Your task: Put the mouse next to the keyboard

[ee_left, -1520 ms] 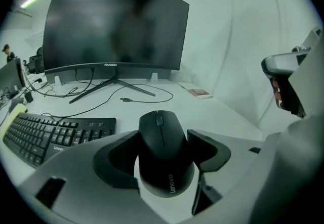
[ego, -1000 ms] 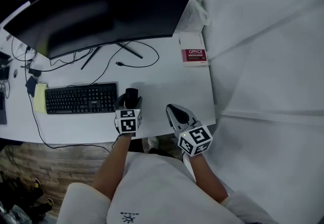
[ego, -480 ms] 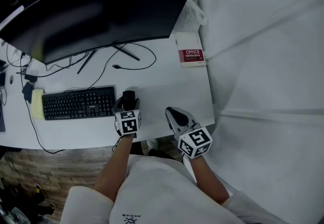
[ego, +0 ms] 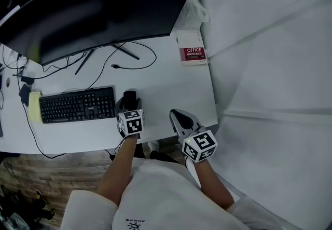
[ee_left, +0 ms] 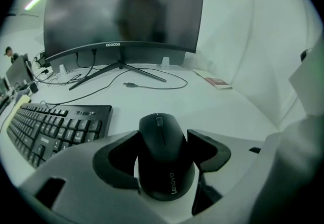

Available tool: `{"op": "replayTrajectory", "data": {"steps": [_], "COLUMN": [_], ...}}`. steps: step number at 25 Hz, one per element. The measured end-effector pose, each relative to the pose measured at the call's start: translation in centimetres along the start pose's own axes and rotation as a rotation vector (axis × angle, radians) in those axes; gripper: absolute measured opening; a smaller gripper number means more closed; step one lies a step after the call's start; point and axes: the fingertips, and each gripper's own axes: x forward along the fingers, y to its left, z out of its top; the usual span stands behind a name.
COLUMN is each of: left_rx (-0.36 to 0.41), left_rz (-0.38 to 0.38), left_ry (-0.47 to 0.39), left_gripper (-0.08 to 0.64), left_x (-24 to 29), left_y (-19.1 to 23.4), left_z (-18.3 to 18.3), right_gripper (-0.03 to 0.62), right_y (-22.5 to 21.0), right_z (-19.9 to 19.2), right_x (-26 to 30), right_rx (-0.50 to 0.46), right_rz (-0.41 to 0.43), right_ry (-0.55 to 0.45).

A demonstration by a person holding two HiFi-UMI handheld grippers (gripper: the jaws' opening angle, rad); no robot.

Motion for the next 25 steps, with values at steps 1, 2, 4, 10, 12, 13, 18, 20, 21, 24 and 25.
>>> {"op": "replayTrajectory", "data": {"steps": [1, 2, 4, 10, 12, 13, 18, 20, 21, 24, 25], "left_rx": [0.008, 0.016, 0.03, 0.047, 0.053, 0.056, 0.078, 0.09, 0.095, 0.107, 0.107], "left_rz": [0.006, 0.013, 0.025, 0.01, -0.005, -0.006, 0.0, -0.001, -0.001, 0.002, 0.002], "left_ry": [0.002, 0.004, 0.008, 0.002, 0.002, 0.001, -0.024, -0.035, -0.038, -0.055, -0.065], "left_gripper": [0.307, 0.307, 0.308, 0.31, 0.323, 0.341, 0.357, 0.357, 0.357, 0.356, 0.356], "left_x": [0.0, 0.0, 0.1, 0.3, 0.2, 0.1, -1.1, -1.8, -2.2, -3.6, -4.1], "left_y": [0.0, 0.0, -0.1, -0.4, -0.5, -0.4, -0.1, -0.3, -0.4, -0.7, -0.8], "left_z": [0.0, -0.1, -0.1, -0.2, -0.1, -0.1, 0.0, 0.0, 0.0, -0.2, -0.2], "right_gripper": [0.018, 0.018, 0.018, 0.018, 0.018, 0.018, 0.018, 0.018, 0.018, 0.018, 0.018], "right_y": [0.1, 0.1, 0.1, 0.6, 0.7, 0.9, 1.2, 1.2, 1.1, 1.3, 1.5], "right_z": [0.0, -0.1, -0.1, 0.1, 0.2, 0.2, 0.3, 0.3, 0.3, 0.1, 0.0], "right_x": [-0.1, -0.1, -0.3, -0.8, -1.0, -1.2, -2.5, -3.2, -3.5, -4.5, -4.8], "right_rx": [-0.001, -0.002, -0.005, -0.018, -0.024, -0.026, -0.043, -0.049, -0.05, -0.053, -0.055], "right_rz": [-0.001, -0.001, 0.0, 0.011, 0.016, 0.018, 0.029, 0.032, 0.033, 0.042, 0.048], "right_ry": [0.0, 0.0, -0.001, -0.013, -0.02, -0.023, -0.048, -0.06, -0.066, -0.087, -0.096]}}
